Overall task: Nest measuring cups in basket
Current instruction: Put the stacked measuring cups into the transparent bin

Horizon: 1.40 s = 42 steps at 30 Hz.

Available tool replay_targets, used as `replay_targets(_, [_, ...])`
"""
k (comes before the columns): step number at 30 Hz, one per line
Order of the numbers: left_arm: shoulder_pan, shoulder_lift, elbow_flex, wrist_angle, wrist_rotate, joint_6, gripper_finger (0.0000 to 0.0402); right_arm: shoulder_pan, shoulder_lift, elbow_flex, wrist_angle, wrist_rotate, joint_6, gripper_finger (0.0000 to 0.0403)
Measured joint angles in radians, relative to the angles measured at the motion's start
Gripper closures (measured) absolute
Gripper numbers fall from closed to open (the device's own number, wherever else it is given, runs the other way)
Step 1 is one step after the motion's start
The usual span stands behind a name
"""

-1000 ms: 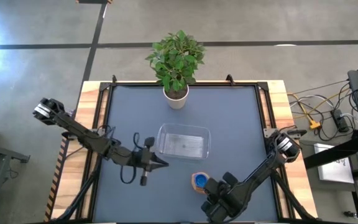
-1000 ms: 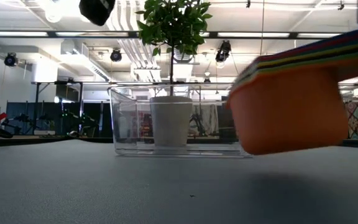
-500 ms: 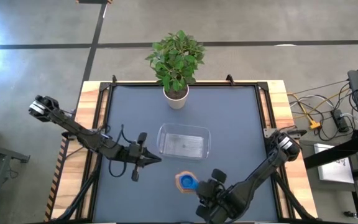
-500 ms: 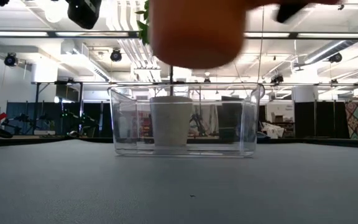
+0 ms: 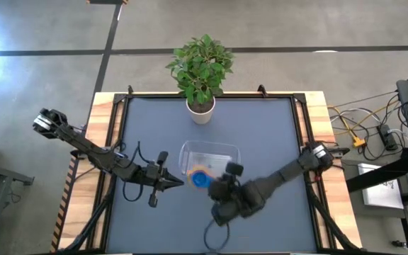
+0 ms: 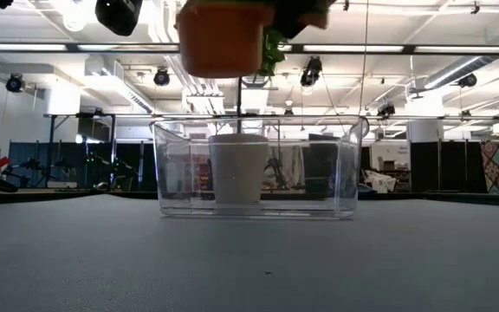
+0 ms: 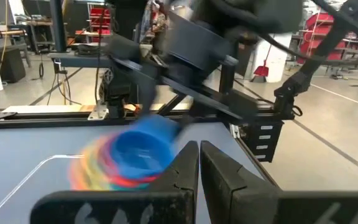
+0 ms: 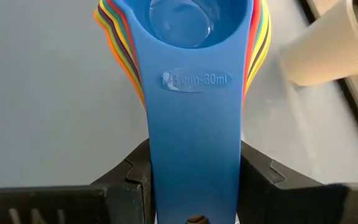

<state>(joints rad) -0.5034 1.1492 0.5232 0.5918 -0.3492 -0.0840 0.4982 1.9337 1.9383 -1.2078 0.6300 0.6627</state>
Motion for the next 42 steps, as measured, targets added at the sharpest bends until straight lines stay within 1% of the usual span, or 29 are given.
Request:
replay_targets(7, [0.0, 0.0, 0.0, -0.01, 0.001, 0.013, 0.0402, -0.122, -0.103, -0.072, 0.023, -0.063, -0.131, 0.0268])
replay_targets(9, [0.0, 0.0, 0.0, -0.011, 0.001, 0.021, 0.0402, -0.149, -0.13, -0.118, 0.07, -0.086, -0.179, 0.0268])
replay_targets(15, [0.0, 0.0, 0.0, -0.01, 0.001, 0.026, 0.0402, -0.211, -0.233, -0.34, 0.304, -0.185, -0.294, 0.0268])
replay_targets(18, [0.0, 0.0, 0.0, -0.009, 0.001, 0.029, 0.0402, -0.244, -0.301, -0.481, 0.463, -0.243, -0.348, 0.0268])
replay_targets(21, [0.0, 0.0, 0.0, -0.009, 0.001, 0.029, 0.0402, -0.28, -0.374, -0.609, 0.632, -0.327, -0.394, 0.0268])
replay_targets(24, [0.002, 0.0, 0.0, -0.008, 0.001, 0.032, 0.0402, -0.318, -0.42, -0.701, 0.697, -0.363, -0.403, 0.0268])
replay_targets(28, [0.003, 0.0, 0.0, -0.008, 0.001, 0.041, 0.0402, -0.364, -0.426, -0.786, 0.733, -0.373, -0.411, 0.0268])
replay_targets(33, [0.01, -0.001, 0.0, -0.008, -0.007, 0.053, 0.0402, -0.408, -0.39, -0.873, 0.889, -0.472, -0.443, 0.0268])
replay_targets(38, [0.011, -0.001, -0.002, -0.009, -0.008, 0.05, 0.0402, -0.429, -0.334, -0.886, 0.907, -0.475, -0.455, 0.0269])
replay_targets(42, [0.017, -0.001, -0.003, -0.009, -0.009, 0.05, 0.0402, -0.431, -0.289, -0.865, 0.906, -0.502, -0.465, 0.0269])
